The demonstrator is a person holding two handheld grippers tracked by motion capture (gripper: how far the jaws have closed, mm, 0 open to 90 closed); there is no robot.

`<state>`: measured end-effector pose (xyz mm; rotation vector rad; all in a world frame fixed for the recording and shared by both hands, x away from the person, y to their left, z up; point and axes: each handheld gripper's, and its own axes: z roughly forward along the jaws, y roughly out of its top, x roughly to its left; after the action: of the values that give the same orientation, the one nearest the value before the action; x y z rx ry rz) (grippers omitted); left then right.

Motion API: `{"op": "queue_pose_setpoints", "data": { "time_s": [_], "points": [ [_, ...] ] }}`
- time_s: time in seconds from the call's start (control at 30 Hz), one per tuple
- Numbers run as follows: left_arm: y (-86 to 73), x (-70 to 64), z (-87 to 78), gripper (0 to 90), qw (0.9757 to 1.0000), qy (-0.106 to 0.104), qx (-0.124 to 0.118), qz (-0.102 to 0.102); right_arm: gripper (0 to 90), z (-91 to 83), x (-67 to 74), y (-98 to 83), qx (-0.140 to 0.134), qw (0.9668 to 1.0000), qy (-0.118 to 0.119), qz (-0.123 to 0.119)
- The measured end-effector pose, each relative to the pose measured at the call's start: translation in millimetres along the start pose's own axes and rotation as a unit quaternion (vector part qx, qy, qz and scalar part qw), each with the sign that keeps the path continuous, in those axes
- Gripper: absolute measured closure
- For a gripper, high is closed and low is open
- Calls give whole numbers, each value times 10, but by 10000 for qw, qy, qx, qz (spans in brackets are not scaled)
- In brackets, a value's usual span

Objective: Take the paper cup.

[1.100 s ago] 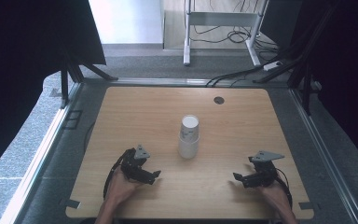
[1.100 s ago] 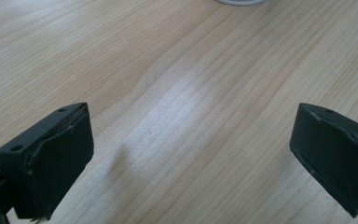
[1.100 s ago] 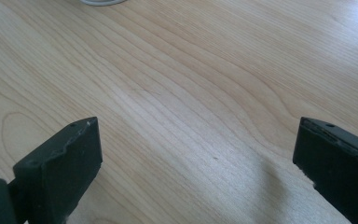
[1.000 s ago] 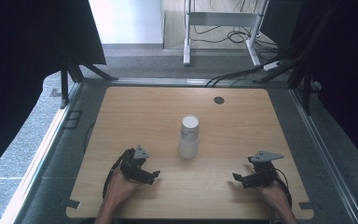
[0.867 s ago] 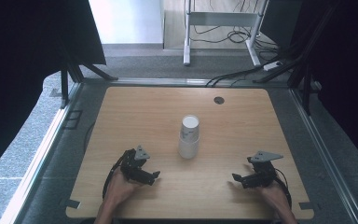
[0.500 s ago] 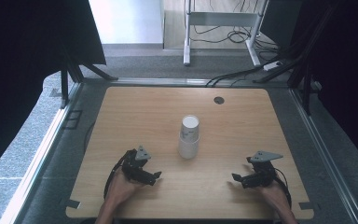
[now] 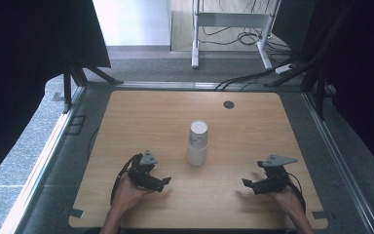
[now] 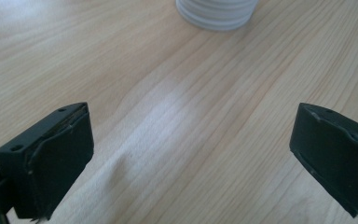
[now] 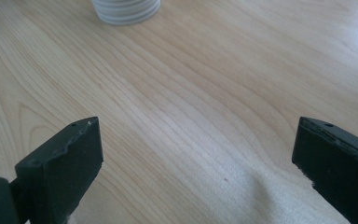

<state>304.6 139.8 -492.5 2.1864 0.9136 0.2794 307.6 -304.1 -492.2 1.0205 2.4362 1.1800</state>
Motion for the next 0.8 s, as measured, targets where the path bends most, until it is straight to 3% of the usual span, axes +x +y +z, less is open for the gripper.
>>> {"op": "queue_pose_setpoints", "data": {
  "time_s": [0.37, 0.8],
  "points": [
    [151, -4, 28, 0, 9998, 73, -48, 203, 14, -80, -40, 183, -183, 9998, 107, -70],
    [343, 18, 62, 0, 9994, -74, -200, 282, 1, -46, 4, 439, -244, 9990, 305, -215]
  ]
}}
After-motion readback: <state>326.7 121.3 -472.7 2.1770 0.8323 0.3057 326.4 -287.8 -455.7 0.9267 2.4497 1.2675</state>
